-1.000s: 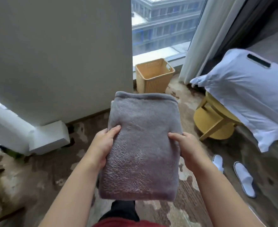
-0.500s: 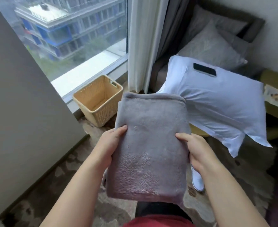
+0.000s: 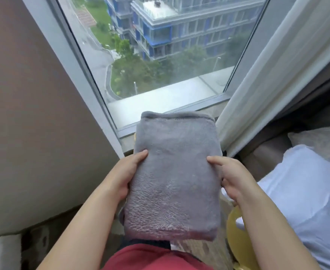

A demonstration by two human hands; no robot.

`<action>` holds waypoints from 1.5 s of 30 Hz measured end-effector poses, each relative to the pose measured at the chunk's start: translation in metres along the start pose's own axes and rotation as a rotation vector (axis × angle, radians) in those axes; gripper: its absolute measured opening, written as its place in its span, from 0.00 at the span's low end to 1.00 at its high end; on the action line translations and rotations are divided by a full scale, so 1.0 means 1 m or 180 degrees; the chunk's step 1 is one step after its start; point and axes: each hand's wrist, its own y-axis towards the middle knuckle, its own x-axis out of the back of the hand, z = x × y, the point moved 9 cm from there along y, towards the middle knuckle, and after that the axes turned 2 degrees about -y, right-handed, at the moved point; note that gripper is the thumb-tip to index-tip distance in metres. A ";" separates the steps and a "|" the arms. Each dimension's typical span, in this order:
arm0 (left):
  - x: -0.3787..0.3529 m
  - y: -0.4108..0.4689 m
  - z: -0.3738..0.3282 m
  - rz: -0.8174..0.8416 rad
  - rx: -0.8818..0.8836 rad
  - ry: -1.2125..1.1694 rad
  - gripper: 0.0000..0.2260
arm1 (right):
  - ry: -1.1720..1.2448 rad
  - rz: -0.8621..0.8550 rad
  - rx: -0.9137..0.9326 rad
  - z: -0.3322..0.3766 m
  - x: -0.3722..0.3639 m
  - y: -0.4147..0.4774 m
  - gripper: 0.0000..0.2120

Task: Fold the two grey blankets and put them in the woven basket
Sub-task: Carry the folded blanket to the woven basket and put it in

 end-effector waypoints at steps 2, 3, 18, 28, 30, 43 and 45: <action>0.001 0.036 -0.024 -0.0098 0.0047 -0.0003 0.14 | -0.0105 0.0050 -0.0034 0.024 -0.016 0.039 0.12; -0.002 0.057 -0.036 -0.0120 0.0078 -0.0025 0.14 | -0.0154 0.0038 -0.0029 0.037 -0.023 0.058 0.11; -0.067 0.228 -0.216 0.0248 -0.0256 -0.0179 0.13 | -0.0645 0.0248 0.0546 0.258 -0.085 0.235 0.04; 0.008 0.247 -0.186 -0.1502 -0.0692 -0.1916 0.10 | -0.2552 0.1935 0.0358 0.271 -0.255 0.355 0.15; 0.002 0.242 -0.164 -0.1968 -0.0779 -0.2341 0.13 | -0.2832 0.2429 0.0270 0.264 -0.276 0.362 0.14; -0.122 0.225 -0.037 -0.3714 -0.0714 -0.3826 0.10 | -0.4285 0.3742 -0.0085 0.191 -0.273 0.391 0.11; -0.125 0.236 -0.019 -0.3766 -0.0657 -0.3894 0.08 | -0.4592 0.3744 -0.0022 0.179 -0.269 0.402 0.12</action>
